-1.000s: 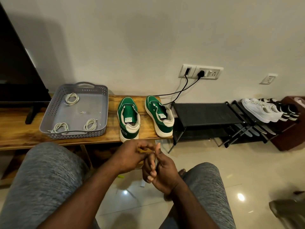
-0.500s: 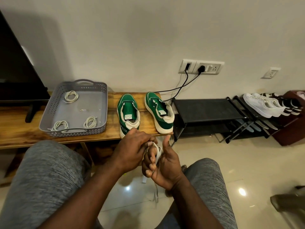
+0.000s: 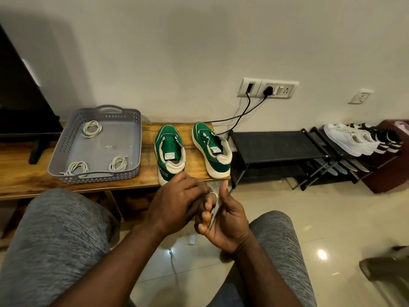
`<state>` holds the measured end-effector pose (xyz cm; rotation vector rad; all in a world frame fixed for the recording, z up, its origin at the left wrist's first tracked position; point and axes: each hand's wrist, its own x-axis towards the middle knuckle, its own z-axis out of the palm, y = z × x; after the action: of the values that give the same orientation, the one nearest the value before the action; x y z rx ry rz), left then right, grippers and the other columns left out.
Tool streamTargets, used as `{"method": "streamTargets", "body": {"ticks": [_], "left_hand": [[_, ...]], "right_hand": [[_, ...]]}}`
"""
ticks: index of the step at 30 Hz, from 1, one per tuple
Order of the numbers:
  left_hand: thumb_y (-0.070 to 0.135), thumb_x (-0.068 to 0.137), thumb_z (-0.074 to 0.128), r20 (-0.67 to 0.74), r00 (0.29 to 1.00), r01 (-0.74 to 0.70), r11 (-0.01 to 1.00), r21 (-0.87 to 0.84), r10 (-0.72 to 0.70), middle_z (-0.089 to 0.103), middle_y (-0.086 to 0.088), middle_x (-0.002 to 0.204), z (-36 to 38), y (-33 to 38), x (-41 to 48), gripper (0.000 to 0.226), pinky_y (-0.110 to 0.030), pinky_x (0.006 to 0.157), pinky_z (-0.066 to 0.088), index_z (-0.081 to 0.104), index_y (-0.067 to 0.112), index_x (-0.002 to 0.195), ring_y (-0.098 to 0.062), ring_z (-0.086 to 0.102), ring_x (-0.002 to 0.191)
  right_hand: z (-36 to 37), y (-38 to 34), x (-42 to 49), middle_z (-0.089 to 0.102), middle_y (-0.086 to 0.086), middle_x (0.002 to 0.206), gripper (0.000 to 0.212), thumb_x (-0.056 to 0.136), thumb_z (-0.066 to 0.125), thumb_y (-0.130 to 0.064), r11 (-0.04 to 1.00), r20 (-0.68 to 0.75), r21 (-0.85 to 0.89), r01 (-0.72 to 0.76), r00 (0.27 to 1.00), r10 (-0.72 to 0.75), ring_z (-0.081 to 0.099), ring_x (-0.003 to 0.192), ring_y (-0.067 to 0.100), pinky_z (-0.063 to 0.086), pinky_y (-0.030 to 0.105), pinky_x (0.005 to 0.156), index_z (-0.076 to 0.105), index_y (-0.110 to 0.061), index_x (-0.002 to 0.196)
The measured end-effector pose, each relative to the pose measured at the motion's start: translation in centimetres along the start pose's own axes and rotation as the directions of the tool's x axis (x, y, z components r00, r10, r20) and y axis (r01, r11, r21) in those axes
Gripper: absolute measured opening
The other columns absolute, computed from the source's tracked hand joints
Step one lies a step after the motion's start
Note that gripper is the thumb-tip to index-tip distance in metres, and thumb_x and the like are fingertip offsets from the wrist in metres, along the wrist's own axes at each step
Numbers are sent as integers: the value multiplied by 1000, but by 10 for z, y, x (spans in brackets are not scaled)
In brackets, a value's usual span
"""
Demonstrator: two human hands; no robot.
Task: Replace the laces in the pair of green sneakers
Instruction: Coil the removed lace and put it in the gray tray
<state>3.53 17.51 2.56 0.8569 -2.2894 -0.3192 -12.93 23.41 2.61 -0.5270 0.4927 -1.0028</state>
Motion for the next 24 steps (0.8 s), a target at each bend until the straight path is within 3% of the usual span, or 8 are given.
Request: {"method": "streamTargets", "body": {"ticks": [4, 7, 11, 16, 21, 24], "left_hand": [[32, 103, 53, -91, 996, 26, 998, 53, -21, 67, 1, 115, -4, 1, 5, 31, -40, 78, 52, 75, 17, 118, -22, 53, 106], [23, 94, 68, -93, 995, -6, 990, 144, 20, 70, 1, 110, -4, 0, 6, 23, -40, 74, 53, 75, 17, 115, -23, 54, 102], [18, 86, 81, -52, 998, -26, 979, 201, 37, 69, 1, 112, 0, -5, 3, 33, -41, 76, 52, 72, 17, 118, -22, 51, 100], [26, 91, 79, 35, 992, -128, 984, 127, 124, 67, 3, 114, 9, -6, 0, 33, -37, 81, 50, 70, 17, 122, -22, 51, 99], [16, 92, 77, -103, 993, -45, 992, 118, 57, 69, -1, 109, 4, -5, 4, 22, -40, 78, 52, 74, 12, 114, -24, 52, 99], [21, 98, 64, -142, 989, -21, 991, 133, 40, 66, -2, 109, -2, -5, 8, 17, -44, 80, 51, 76, 15, 109, -27, 52, 103]], "right_hand": [[-1, 3, 2, 76, 9, 81, 76, 94, 48, -79, 990, 51, -120, -71, 996, 78, 75, 72, 23, 55, 31, 63, 78, -9, 91], [-1, 6, 4, 78, 12, 89, 86, 91, 44, -85, 974, 92, -194, -113, 987, 133, 77, 77, 26, 56, 28, 62, 78, -7, 97], [0, 5, 5, 78, 14, 91, 83, 93, 47, -81, 973, 102, -198, -119, 985, 142, 78, 77, 26, 56, 27, 60, 76, -4, 100], [-3, 2, 3, 78, 16, 91, 81, 98, 40, -75, 984, 83, -151, -90, 991, 103, 78, 77, 27, 57, 28, 60, 76, -3, 100], [-3, 4, 2, 78, 15, 94, 81, 97, 45, -77, 969, 71, -197, -152, 983, 168, 78, 79, 27, 58, 26, 59, 75, -2, 102], [-4, 9, 2, 77, 15, 87, 88, 96, 36, -80, 959, 37, -195, -207, 975, 218, 78, 78, 28, 60, 26, 59, 75, -1, 95]]}}
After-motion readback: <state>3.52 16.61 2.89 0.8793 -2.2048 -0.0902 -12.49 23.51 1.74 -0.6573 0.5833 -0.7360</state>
